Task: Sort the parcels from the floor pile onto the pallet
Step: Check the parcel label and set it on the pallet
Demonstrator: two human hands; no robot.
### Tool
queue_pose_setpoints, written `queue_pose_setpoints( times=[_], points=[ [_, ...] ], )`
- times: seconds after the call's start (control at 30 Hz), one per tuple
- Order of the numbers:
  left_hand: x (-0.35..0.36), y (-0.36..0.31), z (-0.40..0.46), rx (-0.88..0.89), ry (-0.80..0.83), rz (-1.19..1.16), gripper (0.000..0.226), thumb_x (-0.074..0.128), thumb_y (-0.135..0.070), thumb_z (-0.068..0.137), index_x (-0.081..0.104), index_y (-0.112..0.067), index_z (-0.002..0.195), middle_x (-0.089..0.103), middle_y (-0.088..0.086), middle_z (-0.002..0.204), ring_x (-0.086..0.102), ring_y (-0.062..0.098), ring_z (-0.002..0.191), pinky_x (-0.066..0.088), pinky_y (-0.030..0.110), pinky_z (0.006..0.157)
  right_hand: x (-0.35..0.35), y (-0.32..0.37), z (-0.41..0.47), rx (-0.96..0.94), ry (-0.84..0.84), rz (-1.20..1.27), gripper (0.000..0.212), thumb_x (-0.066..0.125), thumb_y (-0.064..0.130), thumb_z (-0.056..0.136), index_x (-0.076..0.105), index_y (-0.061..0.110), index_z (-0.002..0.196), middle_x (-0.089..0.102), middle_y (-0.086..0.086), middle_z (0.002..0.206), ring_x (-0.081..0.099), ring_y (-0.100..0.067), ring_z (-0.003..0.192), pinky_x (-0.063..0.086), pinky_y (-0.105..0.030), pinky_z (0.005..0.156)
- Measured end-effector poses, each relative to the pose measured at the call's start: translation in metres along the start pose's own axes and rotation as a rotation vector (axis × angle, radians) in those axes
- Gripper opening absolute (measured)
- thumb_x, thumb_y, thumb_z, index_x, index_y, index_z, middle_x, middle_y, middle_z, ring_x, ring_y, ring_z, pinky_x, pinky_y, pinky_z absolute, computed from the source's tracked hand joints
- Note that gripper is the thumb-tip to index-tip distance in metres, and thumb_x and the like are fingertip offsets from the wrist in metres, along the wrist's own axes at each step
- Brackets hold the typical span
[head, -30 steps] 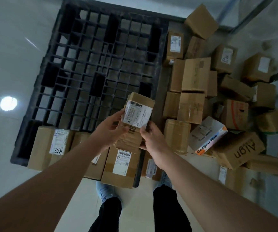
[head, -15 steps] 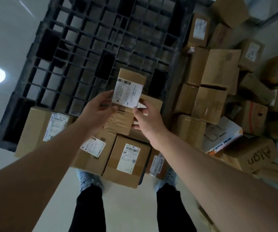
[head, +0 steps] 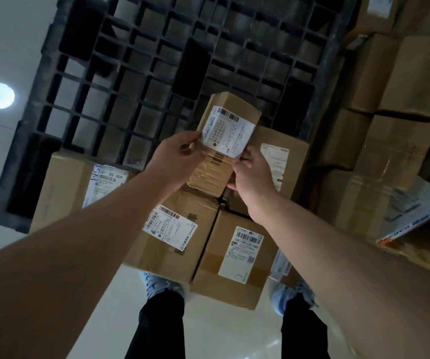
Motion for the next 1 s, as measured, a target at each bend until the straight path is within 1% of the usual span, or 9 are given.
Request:
queue_pose_setpoints(
  times=[0.13, 0.27, 0.37, 0.47, 0.57, 0.73, 0.83, 0.93, 1.0],
  points=[
    [0.013, 0.015, 0.014, 0.003, 0.042, 0.028, 0.041, 0.065, -0.022, 0.099, 0.060, -0.030, 0.139, 0.069, -0.009, 0.116, 0.069, 0.007, 0.097, 0.054, 0.013, 0.063, 0.001, -0.012, 0.011, 0.016, -0.017, -0.025, 0.029, 0.047, 0.022, 0.110, 0.058, 0.031, 0.136, 0.067, 0.007, 0.120, 0.067, -0.013, 0.107, 0.060, -0.049, 0.096],
    [0.021, 0.029, 0.024, -0.013, 0.055, 0.064, 0.039, 0.064, -0.022, 0.100, 0.059, -0.030, 0.138, 0.066, -0.017, 0.110, 0.062, 0.003, 0.102, 0.047, 0.021, 0.080, 0.000, -0.021, 0.016, -0.017, -0.014, -0.060, 0.023, 0.055, 0.024, 0.109, 0.061, 0.030, 0.130, 0.071, 0.010, 0.117, 0.070, -0.010, 0.106, 0.062, -0.045, 0.092],
    [0.025, 0.037, 0.030, -0.037, 0.067, 0.104, 0.037, 0.061, -0.022, 0.101, 0.059, -0.032, 0.137, 0.067, -0.017, 0.109, 0.064, 0.002, 0.097, 0.047, 0.019, 0.075, 0.001, -0.023, 0.017, -0.027, -0.026, -0.109, 0.020, 0.059, 0.021, 0.107, 0.063, 0.035, 0.121, 0.073, 0.010, 0.114, 0.071, -0.011, 0.102, 0.063, -0.045, 0.089],
    [0.030, 0.040, 0.034, -0.022, 0.083, 0.154, 0.038, 0.060, -0.017, 0.101, 0.061, -0.036, 0.133, 0.068, -0.021, 0.101, 0.066, -0.006, 0.079, 0.051, 0.014, 0.064, 0.000, -0.023, 0.021, -0.043, -0.069, -0.193, 0.029, 0.062, 0.017, 0.105, 0.066, 0.021, 0.133, 0.073, 0.002, 0.119, 0.071, -0.017, 0.106, 0.063, -0.046, 0.089],
    [0.034, 0.047, 0.037, -0.069, 0.105, 0.145, 0.053, 0.058, -0.004, 0.094, 0.059, -0.032, 0.139, 0.069, -0.017, 0.098, 0.067, -0.006, 0.069, 0.055, 0.015, 0.057, -0.003, -0.022, 0.024, -0.055, -0.129, -0.248, 0.037, 0.067, 0.016, 0.102, 0.064, 0.019, 0.139, 0.073, -0.001, 0.119, 0.071, -0.019, 0.105, 0.063, -0.044, 0.089],
    [0.046, 0.055, 0.035, -0.119, 0.181, 0.127, 0.063, 0.058, -0.005, 0.093, 0.049, -0.036, 0.147, 0.070, -0.013, 0.113, 0.073, 0.010, 0.089, 0.063, 0.039, 0.084, -0.010, -0.032, 0.020, -0.011, -0.169, -0.249, 0.045, 0.069, 0.013, 0.100, 0.060, 0.020, 0.143, 0.071, -0.002, 0.127, 0.071, -0.016, 0.107, 0.062, -0.041, 0.094],
    [0.050, 0.057, 0.033, -0.120, 0.208, 0.144, 0.063, 0.057, -0.006, 0.095, 0.046, -0.036, 0.149, 0.068, -0.013, 0.119, 0.070, 0.012, 0.101, 0.059, 0.037, 0.090, -0.009, -0.039, 0.016, 0.013, -0.133, -0.215, 0.044, 0.067, 0.014, 0.100, 0.059, 0.022, 0.143, 0.071, -0.002, 0.129, 0.071, -0.015, 0.108, 0.061, -0.041, 0.095],
    [0.052, 0.060, 0.032, -0.141, 0.220, 0.148, 0.064, 0.055, -0.005, 0.094, 0.046, -0.037, 0.150, 0.068, -0.014, 0.117, 0.072, 0.014, 0.095, 0.061, 0.041, 0.089, -0.007, -0.043, 0.013, 0.037, -0.092, -0.206, 0.046, 0.064, 0.017, 0.102, 0.057, 0.023, 0.147, 0.069, -0.001, 0.133, 0.070, -0.016, 0.111, 0.060, -0.040, 0.097],
    [0.053, 0.061, 0.032, -0.143, 0.228, 0.161, 0.065, 0.055, -0.005, 0.094, 0.045, -0.037, 0.150, 0.067, -0.014, 0.119, 0.072, 0.015, 0.094, 0.061, 0.044, 0.090, -0.008, -0.045, 0.014, 0.037, -0.071, -0.225, 0.047, 0.062, 0.017, 0.103, 0.055, 0.023, 0.148, 0.068, 0.002, 0.134, 0.067, -0.011, 0.109, 0.059, -0.029, 0.089]
  ],
)
Point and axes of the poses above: each hand's wrist, its own z-axis towards the middle knuckle, its own x-axis out of the palm, y = z × x, the point moved 6 cm from there along z, towards the middle knuckle
